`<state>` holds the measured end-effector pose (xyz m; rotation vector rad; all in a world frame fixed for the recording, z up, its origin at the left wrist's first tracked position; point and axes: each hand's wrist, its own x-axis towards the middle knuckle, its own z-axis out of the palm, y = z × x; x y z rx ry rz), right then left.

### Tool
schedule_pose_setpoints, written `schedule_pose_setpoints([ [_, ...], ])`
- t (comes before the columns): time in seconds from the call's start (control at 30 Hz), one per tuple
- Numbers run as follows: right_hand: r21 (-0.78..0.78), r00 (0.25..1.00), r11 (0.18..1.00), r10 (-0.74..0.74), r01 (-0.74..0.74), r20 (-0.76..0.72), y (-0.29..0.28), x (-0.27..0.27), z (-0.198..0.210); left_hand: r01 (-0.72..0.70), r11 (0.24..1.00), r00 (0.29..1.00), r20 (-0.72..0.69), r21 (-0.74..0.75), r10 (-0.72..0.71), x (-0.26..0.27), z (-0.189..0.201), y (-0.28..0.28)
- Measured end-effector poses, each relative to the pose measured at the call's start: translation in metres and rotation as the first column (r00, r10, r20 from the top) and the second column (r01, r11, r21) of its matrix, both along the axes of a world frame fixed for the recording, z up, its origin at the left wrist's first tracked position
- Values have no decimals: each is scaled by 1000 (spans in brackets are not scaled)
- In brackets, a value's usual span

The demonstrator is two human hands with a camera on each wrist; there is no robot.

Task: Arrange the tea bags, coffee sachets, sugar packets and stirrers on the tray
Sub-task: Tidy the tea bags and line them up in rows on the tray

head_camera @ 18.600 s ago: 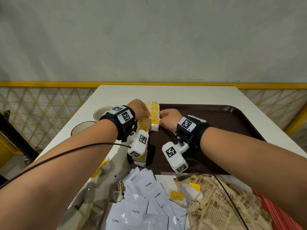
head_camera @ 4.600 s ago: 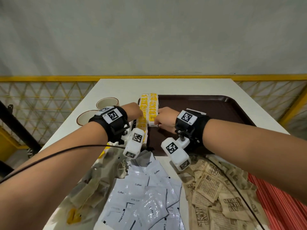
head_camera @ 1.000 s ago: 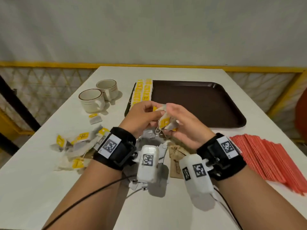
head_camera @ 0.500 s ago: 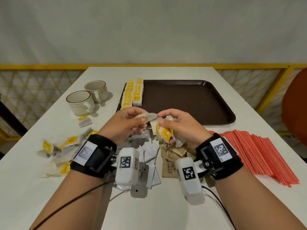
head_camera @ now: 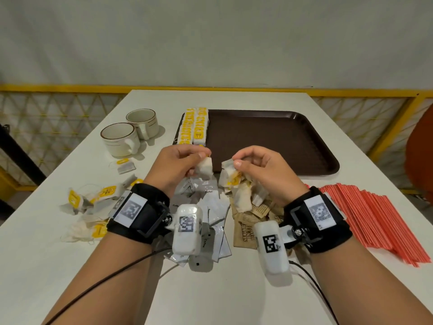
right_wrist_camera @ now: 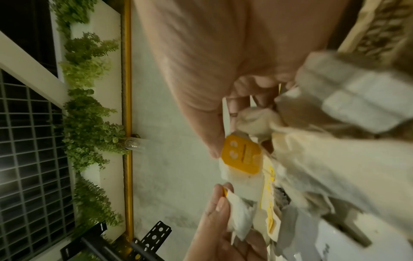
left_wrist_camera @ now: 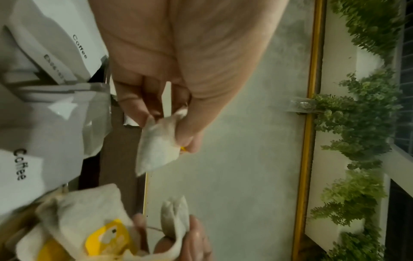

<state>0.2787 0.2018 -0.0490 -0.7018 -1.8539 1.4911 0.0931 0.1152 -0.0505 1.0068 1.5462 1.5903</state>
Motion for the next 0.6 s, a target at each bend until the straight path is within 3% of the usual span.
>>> schedule_pose_setpoints([
  [0.27,-11,993,999,-54,53,-105,3,0,1,16,996,1000,14,83,-17,0,-1,1],
  [0.47,-71,981,993,-105,95,-163,3,-2,0,7,994,993,-118,107,6,0,-2,1],
  [0.6,-126,975,988,-111,88,-192,3,-3,0,-14,995,994,-108,102,25,-1,-4,3],
])
